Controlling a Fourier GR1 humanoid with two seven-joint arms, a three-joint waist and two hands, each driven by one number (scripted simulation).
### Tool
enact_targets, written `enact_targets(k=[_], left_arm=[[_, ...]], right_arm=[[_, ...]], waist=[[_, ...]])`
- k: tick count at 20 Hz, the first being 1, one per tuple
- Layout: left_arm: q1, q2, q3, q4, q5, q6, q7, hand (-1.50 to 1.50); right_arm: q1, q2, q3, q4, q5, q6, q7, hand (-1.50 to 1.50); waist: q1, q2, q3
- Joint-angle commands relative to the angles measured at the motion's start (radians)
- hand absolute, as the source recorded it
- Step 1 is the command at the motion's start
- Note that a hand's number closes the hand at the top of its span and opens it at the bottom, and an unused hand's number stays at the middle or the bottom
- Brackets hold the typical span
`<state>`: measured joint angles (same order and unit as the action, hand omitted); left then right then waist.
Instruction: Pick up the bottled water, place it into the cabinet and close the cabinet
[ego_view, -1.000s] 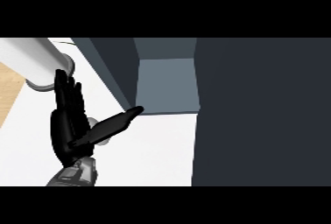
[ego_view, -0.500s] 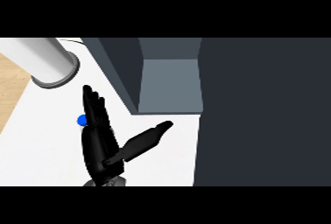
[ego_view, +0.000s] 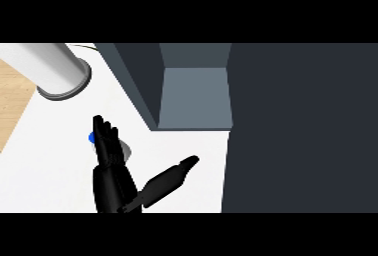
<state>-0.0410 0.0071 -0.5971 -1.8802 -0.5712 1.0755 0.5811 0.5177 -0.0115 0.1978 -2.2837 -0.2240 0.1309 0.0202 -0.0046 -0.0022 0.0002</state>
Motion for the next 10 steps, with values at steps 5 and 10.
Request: enact_targets(k=[5,10], left_arm=[[0.142,-0.006,-0.04,-0.043,0.006,0.084,-0.111,-1.5],[0.137,0.061,0.035,-0.008,0.182,0.079,-0.247,-1.5]], right_arm=[[0.087,-0.008,0.037,-0.004,0.019,0.024,-0.07,-1.5],[0.042,0.011,0.052,0.025,0.054,-0.015,-0.088,-1.5]], waist=[[0.002,0.0,0.0],[0.002,0.001,-0.001]])
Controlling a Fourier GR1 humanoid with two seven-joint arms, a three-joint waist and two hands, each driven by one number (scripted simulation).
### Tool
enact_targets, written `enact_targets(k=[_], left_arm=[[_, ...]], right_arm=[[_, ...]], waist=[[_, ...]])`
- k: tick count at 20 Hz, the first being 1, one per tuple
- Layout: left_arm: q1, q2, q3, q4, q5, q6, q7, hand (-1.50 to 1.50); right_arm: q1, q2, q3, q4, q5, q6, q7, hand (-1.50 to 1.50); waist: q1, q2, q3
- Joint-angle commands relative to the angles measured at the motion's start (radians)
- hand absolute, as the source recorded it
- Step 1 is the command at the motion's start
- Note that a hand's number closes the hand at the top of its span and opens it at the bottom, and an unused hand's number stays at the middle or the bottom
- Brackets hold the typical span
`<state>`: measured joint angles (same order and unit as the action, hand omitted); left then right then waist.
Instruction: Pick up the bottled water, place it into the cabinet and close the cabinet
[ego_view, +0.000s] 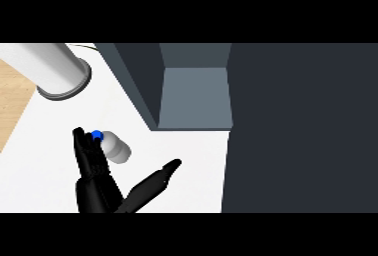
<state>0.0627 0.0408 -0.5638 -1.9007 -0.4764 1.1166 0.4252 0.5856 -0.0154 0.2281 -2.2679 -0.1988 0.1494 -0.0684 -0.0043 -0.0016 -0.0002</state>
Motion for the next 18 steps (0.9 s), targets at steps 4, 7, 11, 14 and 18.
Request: enact_targets(k=[4,7,11,14,18], left_arm=[[0.077,0.065,0.046,0.017,0.156,0.006,-0.146,-1.5],[0.018,0.119,0.154,0.093,0.315,-0.065,-0.234,-1.5],[0.114,0.096,0.166,0.085,0.41,-0.113,-0.332,-1.5],[0.05,0.094,0.278,0.186,0.51,-0.201,-0.388,-1.5],[0.054,0.079,0.326,0.233,0.527,-0.247,-0.433,-1.5]], right_arm=[[-0.001,-0.016,0.003,0.017,-0.002,0.015,-0.02,-1.5],[0.023,-0.017,0.009,0.009,0.009,0.02,-0.041,-1.5],[0.031,-0.028,-0.006,0.029,-0.027,0.035,-0.051,-1.5],[0.082,-0.025,0.023,0.032,-0.004,0.056,-0.109,-1.5],[0.106,-0.039,0.019,0.041,0.0,0.059,-0.14,-1.5]], waist=[[0.001,0.0,0.0],[-0.002,0.001,-0.002],[0.003,0.001,-0.001],[-0.003,0.001,-0.001],[-0.002,0.0,0.0]])
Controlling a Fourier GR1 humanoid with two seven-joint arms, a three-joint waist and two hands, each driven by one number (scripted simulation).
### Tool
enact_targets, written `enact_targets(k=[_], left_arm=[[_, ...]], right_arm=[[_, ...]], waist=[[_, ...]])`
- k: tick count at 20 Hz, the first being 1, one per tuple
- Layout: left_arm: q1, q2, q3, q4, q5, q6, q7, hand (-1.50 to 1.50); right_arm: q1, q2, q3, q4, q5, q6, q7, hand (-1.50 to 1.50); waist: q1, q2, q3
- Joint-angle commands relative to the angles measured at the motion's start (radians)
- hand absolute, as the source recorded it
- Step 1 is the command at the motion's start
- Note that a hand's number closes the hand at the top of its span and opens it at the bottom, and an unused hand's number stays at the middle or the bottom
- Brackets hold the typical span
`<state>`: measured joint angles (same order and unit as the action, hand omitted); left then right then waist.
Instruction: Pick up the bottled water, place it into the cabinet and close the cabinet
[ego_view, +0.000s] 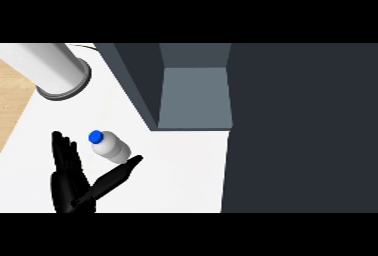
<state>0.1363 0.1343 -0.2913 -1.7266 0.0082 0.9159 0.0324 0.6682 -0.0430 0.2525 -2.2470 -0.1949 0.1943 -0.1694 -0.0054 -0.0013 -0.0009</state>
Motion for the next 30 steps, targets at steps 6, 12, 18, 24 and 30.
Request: enact_targets(k=[6,12,18,24,30], left_arm=[[0.03,-0.099,0.186,0.226,0.222,-0.188,-0.295,-1.5],[-0.118,-0.058,0.343,0.428,0.345,-0.337,-0.316,-1.5],[-0.085,-0.121,0.411,0.614,0.413,-0.493,-0.547,-1.5],[-0.226,-0.133,0.442,0.79,0.405,-0.505,-0.597,-1.5],[-0.247,-0.111,0.479,0.908,0.434,-0.606,-0.665,-1.5]], right_arm=[[0.009,-0.025,-0.019,0.029,-0.03,0.024,-0.038,-1.5],[0.049,-0.031,0.011,0.043,-0.013,0.042,-0.095,-1.5],[0.084,-0.039,0.03,-0.034,-0.016,0.017,-0.061,-1.5],[0.056,-0.031,0.053,-0.035,0.03,-0.016,-0.041,-1.5],[0.013,-0.04,0.023,0.024,-0.032,-0.014,-0.042,-1.5]], waist=[[0.001,0.0,0.0],[-0.008,0.001,0.0],[-0.005,0.001,0.0],[-0.004,0.001,0.0],[-0.001,0.001,0.001]])
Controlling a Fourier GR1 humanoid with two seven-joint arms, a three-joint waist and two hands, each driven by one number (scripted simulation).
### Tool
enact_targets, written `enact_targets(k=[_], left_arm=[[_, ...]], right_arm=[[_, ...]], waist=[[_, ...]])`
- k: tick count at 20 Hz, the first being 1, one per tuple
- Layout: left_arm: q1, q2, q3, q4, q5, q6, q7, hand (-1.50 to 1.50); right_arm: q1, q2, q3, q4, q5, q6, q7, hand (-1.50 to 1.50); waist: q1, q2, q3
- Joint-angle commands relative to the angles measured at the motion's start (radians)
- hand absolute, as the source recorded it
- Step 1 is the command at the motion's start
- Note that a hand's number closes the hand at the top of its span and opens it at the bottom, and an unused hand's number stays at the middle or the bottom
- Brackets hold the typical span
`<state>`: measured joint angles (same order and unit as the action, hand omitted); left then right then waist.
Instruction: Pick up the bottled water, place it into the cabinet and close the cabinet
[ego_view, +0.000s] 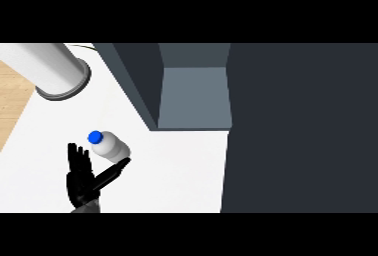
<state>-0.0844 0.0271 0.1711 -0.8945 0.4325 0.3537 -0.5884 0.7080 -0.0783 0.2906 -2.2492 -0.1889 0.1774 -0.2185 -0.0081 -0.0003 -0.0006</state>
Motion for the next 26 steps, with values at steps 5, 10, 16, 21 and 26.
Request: enact_targets(k=[5,10,16,21,26], left_arm=[[-0.124,-0.02,0.062,0.246,0.035,-0.096,-0.126,-1.5],[-0.173,0.013,0.1,0.314,0.086,-0.234,-0.138,-1.5],[-0.247,0.042,0.118,0.428,0.102,-0.329,-0.142,-1.5],[-0.29,0.001,0.115,0.496,0.095,-0.359,-0.206,-1.5],[-0.345,0.007,0.094,0.506,0.068,-0.318,-0.183,1.5]], right_arm=[[-0.047,-0.018,-0.048,0.043,-0.05,0.007,0.003,-1.5],[-0.075,0.003,-0.029,0.103,-0.01,-0.006,-0.032,-1.5],[-0.072,0.0,0.01,0.068,-0.016,-0.011,0.008,-1.5],[-0.108,0.014,0.025,0.05,-0.009,-0.051,0.058,-1.5],[-0.122,0.0,-0.016,0.101,-0.024,-0.026,-0.001,-1.5]], waist=[[-0.002,0.001,0.0],[-0.002,0.002,0.0],[-0.008,0.003,-0.001],[-0.007,0.004,-0.001],[-0.004,0.001,0.0]])
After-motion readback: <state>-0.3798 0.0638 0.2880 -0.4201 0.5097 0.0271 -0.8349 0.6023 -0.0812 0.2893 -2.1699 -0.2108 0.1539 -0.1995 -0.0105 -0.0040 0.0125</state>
